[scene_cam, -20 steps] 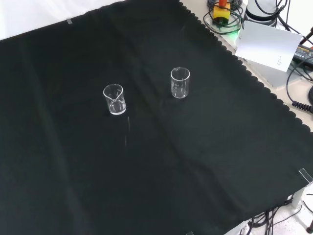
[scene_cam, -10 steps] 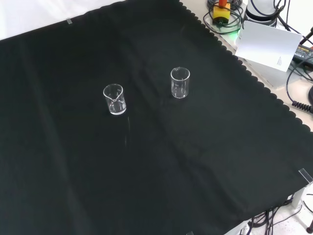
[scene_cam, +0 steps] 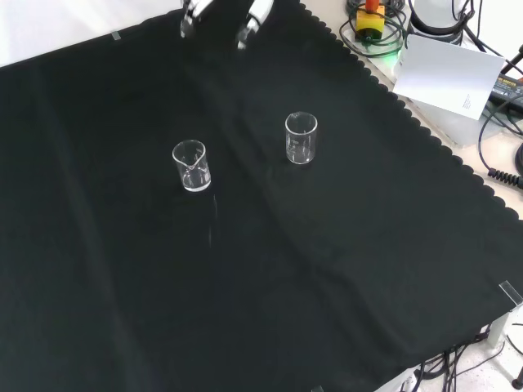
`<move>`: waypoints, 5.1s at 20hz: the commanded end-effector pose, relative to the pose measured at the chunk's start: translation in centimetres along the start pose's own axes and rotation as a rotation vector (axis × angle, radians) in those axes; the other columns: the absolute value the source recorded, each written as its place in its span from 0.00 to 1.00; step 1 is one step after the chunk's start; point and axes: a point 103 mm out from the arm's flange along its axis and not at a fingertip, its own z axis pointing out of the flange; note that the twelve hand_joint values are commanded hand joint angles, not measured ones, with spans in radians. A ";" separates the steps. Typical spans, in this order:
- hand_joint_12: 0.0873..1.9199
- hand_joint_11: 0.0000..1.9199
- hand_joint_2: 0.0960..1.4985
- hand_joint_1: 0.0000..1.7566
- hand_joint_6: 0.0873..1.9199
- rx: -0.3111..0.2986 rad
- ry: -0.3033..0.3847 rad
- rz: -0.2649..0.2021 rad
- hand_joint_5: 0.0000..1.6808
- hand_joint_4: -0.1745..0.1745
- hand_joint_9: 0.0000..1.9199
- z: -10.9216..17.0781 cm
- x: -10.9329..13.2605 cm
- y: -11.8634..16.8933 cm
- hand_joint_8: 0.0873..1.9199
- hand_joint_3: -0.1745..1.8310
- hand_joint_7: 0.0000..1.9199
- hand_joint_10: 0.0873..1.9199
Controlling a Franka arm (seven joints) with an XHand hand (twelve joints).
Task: Pick up the beaker on the right.
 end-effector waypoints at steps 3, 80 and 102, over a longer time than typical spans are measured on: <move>0.71 0.10 0.66 0.42 0.00 0.007 0.157 -0.043 0.22 0.34 0.17 6.8 -1.6 10.3 0.34 0.00 0.06 0.33; 0.72 0.02 0.56 0.48 0.00 0.019 0.637 -0.260 0.27 0.41 0.18 21.5 -1.8 17.8 0.33 0.00 0.12 0.31; 0.70 0.05 0.55 0.49 0.36 0.011 0.522 -0.305 0.24 0.42 0.25 21.6 0.6 17.9 0.38 0.00 0.17 0.29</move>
